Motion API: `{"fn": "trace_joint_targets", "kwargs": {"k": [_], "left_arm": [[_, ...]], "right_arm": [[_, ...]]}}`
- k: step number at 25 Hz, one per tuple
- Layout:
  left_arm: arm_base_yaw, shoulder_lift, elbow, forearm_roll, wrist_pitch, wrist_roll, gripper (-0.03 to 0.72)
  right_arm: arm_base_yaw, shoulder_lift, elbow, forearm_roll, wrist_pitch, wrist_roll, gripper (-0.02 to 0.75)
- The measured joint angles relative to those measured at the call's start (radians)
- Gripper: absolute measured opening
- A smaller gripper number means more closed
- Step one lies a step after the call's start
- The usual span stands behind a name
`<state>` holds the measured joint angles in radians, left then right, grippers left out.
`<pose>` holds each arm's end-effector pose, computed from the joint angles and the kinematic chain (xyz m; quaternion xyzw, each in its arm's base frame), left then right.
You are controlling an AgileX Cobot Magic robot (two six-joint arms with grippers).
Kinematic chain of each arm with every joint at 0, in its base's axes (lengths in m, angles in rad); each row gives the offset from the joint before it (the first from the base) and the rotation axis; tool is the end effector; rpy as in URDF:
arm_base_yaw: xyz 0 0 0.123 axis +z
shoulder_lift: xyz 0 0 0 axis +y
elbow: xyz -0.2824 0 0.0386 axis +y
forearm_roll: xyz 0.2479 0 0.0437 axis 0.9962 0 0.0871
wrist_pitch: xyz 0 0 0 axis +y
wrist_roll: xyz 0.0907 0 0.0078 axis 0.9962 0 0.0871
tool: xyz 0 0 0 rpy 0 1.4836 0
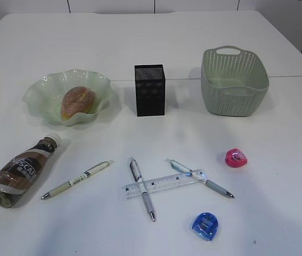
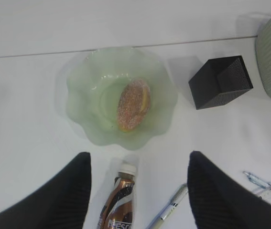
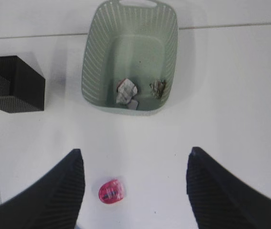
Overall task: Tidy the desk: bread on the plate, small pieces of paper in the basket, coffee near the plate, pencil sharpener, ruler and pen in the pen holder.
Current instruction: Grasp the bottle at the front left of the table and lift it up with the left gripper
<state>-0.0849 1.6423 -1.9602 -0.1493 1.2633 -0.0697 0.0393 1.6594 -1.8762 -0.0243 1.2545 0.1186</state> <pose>0.3372 -0.0417 0.4528 0.0107 0.9345 -0.1011 0.3410 0.3488 0.0116 0.4228 0.0377 0.9515 0.0120 0.3052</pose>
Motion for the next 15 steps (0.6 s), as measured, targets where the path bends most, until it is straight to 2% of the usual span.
{"fn": "trace_joint_targets", "kwargs": {"k": [5,8,15], "left_arm": [[-0.002,-0.002,0.118,-0.012,0.0,0.013,0.447],[-0.026,0.0,0.194,-0.001,0.0,0.036,0.473],[-0.079,0.093,0.223,0.02,-0.007,0.042,0.518]], "right_arm": [[0.0,-0.121,0.159,0.0,0.002,0.0,0.522],[0.0,-0.178,0.237,0.0,0.002,0.0,0.522],[0.0,-0.257,0.353,0.002,0.002,0.0,0.522]]}}
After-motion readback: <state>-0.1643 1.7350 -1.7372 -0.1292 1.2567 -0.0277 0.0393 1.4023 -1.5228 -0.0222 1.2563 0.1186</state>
